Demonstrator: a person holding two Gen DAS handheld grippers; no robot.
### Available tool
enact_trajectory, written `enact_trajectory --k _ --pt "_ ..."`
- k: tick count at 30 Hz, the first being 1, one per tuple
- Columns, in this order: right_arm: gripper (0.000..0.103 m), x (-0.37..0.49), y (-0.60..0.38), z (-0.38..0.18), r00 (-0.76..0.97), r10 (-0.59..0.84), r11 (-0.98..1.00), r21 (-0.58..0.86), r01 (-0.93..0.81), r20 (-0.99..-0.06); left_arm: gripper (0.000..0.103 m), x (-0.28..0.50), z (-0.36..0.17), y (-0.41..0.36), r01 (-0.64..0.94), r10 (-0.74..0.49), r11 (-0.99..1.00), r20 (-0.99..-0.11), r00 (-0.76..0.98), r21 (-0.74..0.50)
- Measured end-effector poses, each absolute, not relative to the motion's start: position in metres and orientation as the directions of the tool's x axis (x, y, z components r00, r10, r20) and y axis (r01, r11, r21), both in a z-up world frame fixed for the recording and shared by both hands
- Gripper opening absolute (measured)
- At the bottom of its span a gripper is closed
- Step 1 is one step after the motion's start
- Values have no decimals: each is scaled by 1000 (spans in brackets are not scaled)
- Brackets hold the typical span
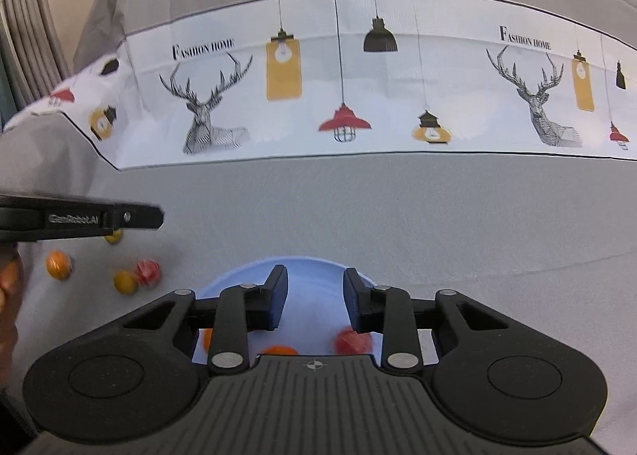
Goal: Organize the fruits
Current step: 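Move the left gripper to a small yellow fruit while the right moves to a red apple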
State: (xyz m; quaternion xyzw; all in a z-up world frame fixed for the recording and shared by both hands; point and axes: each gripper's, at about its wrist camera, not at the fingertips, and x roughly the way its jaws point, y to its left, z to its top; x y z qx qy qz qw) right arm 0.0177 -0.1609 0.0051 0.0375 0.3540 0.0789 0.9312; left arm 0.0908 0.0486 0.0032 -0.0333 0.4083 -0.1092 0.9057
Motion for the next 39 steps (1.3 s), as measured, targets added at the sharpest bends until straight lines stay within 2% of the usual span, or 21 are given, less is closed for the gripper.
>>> enact_trajectory --k 5,10,12,14,15,19,25,30,33,39 --pt "33 22 -145 4 733 218 976 155 -153 -644 4 102 -1 94 -34 -150 976 -776 612 -216" --pt "33 26 -130 5 727 267 964 189 -188 -633 6 105 -11 150 -241 -195 890 -802 565 -386" --pt "33 28 -124 5 724 287 958 207 -199 -628 9 104 -18 165 -295 -222 853 -811 541 -430" --pt "33 30 -118 6 720 305 952 221 -212 -624 21 105 -23 169 -324 -232 839 -826 514 -437" --pt "33 31 -115 6 717 314 949 227 -219 -623 23 105 -25 170 -336 -224 839 -834 504 -428" --pt "33 35 -104 3 701 344 939 244 -243 -625 29 108 -32 165 -341 -238 838 -847 475 -427" --pt "33 40 -93 -2 677 372 928 258 -269 -635 29 111 -45 151 -310 -221 878 -883 414 -365" --pt "33 47 -86 -10 652 388 922 272 -277 -651 30 113 -56 149 -262 -276 880 -874 399 -397" --pt "33 52 -75 -16 634 395 918 264 -296 -664 25 112 -55 151 -238 -283 883 -865 415 -404" --pt "34 68 -50 -27 606 409 909 241 -341 -683 25 108 -37 161 -269 -139 914 -858 495 -304"
